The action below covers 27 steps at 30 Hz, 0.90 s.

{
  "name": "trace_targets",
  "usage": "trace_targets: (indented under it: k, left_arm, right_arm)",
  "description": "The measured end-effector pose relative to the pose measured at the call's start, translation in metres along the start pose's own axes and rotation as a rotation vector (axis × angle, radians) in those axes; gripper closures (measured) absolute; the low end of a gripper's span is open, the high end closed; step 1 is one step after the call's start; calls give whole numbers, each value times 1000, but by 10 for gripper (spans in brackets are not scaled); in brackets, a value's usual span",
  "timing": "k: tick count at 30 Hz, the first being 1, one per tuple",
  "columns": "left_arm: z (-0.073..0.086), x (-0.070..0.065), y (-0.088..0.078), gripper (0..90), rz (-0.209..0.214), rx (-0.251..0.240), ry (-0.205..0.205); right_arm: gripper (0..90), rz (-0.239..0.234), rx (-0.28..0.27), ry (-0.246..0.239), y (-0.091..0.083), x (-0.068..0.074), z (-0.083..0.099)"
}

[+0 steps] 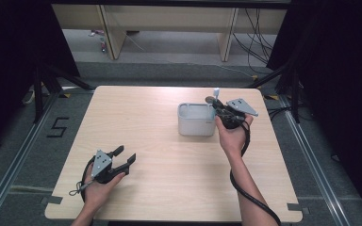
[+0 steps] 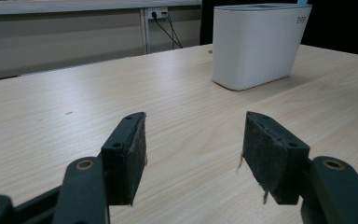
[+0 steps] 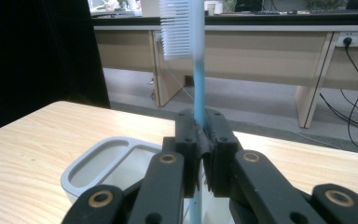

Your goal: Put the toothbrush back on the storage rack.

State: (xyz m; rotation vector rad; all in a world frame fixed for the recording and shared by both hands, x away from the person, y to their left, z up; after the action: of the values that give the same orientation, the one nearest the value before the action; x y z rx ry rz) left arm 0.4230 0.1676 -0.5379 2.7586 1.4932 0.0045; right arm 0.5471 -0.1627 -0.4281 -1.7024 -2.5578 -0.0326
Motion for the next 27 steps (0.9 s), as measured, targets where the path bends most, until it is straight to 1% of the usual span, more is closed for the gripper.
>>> trace_targets:
  k: [2,4,5,6,7,8,9,10,11,12,13,14,16,17,19,21,24,27]
  left_arm:
    - [0,0,0,393,0,0,0]
    - [0,0,0,393,0,0,0]
    - [0,0,0,393,0,0,-1]
    - [0,0,0,393,1,-1,0]
    - [0,0,0,393,1,-1,0]
    - [0,0,0,393,1,-1,-1]
    - [0,0,0,393,1,-1,-1]
    - [0,0,0,393,0,0,-1]
    - [0,0,0,393,0,0,-2]
    - [0,0,0,393,0,-1,-2]
    - [0,0,0,393,0,-1,-2]
    - [0,0,0,393,0,0,-2]
    - [0,0,0,393,0,0,-2]
    - [0,0,0,393,0,-1,-2]
    - [0,0,0,393,1,-1,-1]
    - [0,0,0,393,1,0,-1]
    - [0,0,0,393,1,0,-1]
    - [0,0,0,393,0,0,-1]
  right_arm:
    - [854,2,2,-4,0,-1,1]
    - [854,4,13,17,0,1,4]
    - [854,-2,18,6,0,0,5]
    - [853,1,7,-7,1,-1,5]
    - [854,3,9,-2,1,-1,6]
    - [853,-5,19,1,1,0,7]
    - [854,-1,21,-5,1,-1,8]
    - [853,8,28,25,0,1,10]
    - [853,0,18,13,2,0,10]
    - [854,2,21,6,2,-1,11]
    - [854,6,24,14,2,0,12]
    - [853,-3,27,11,3,0,13]
    - [853,2,30,0,2,-1,15]
    - [854,-1,28,11,3,-2,16]
    - [853,6,32,0,3,-3,17]
    - [853,4,39,19,2,-3,19]
    - [853,10,44,10,2,-4,21]
    - [853,9,51,15,3,-5,24]
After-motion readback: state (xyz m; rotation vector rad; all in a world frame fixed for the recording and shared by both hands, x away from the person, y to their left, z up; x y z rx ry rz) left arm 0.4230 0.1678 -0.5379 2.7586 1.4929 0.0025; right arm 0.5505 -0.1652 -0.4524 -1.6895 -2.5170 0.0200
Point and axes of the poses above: each handheld gripper's, and its own axes: y roughly forward along the jaws, z roughly out of its underside, x roughly to its left, the point moved 8 cm from there along y, roughly forward along the jaws, and after that the axes turned 11 degrees about -x, right-handed, at the moved point
